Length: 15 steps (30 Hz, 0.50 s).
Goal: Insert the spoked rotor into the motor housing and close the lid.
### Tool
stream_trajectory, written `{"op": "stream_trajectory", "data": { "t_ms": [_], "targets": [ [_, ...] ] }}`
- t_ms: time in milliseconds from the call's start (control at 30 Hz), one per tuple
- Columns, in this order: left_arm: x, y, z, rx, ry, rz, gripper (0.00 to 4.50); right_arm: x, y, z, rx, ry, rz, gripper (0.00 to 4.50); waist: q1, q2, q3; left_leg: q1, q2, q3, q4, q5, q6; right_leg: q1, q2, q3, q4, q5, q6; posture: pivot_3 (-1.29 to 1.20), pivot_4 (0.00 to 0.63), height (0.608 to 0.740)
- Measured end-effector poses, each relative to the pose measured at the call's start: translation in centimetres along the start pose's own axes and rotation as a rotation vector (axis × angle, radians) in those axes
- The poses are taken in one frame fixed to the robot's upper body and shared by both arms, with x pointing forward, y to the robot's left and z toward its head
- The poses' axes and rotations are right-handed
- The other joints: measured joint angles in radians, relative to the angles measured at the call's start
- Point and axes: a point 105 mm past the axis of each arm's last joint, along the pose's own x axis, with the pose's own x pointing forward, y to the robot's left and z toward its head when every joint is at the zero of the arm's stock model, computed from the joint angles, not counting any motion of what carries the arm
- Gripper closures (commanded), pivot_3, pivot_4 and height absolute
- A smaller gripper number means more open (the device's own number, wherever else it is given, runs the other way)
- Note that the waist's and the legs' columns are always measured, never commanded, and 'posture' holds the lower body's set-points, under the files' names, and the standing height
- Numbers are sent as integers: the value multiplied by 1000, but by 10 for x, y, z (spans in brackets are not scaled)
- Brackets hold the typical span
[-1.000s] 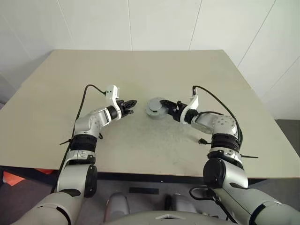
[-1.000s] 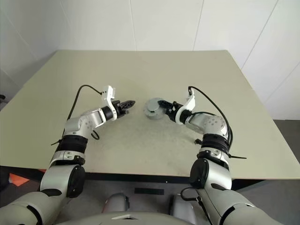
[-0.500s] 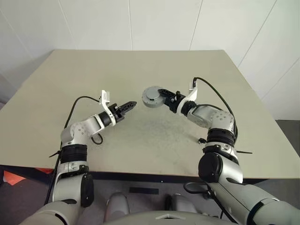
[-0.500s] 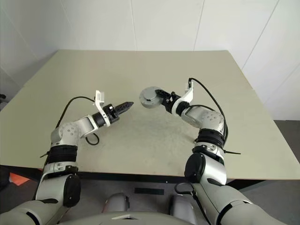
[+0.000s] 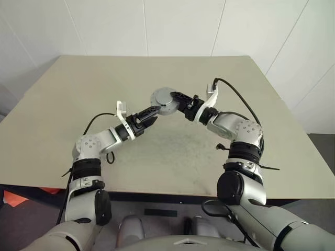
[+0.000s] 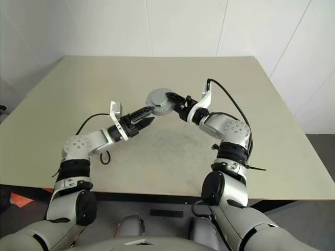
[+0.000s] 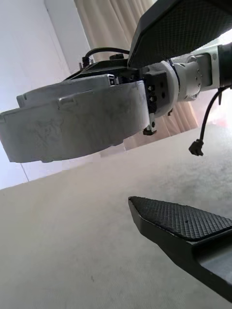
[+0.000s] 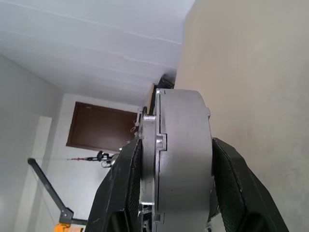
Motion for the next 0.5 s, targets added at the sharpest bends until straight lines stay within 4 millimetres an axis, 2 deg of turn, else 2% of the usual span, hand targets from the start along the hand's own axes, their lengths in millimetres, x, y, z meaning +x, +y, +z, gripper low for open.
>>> {"op": "stream_trajectory", "data": {
  "t_ms": [233,500],
  "targets": [
    [4,-3,3,-120,-51,-55,38,0,-6,-9,2,33,-34,2429,2,0,0,-1,0,0,0,0,0,0,0,0,0,2,3,0,0,740],
    [16,-8,5,-154,-72,-71,38,-1,-4,-8,-12,31,-34,2429,2,0,0,-1,0,0,1,0,0,0,0,0,0,2,4,0,0,740]
  ]
}}
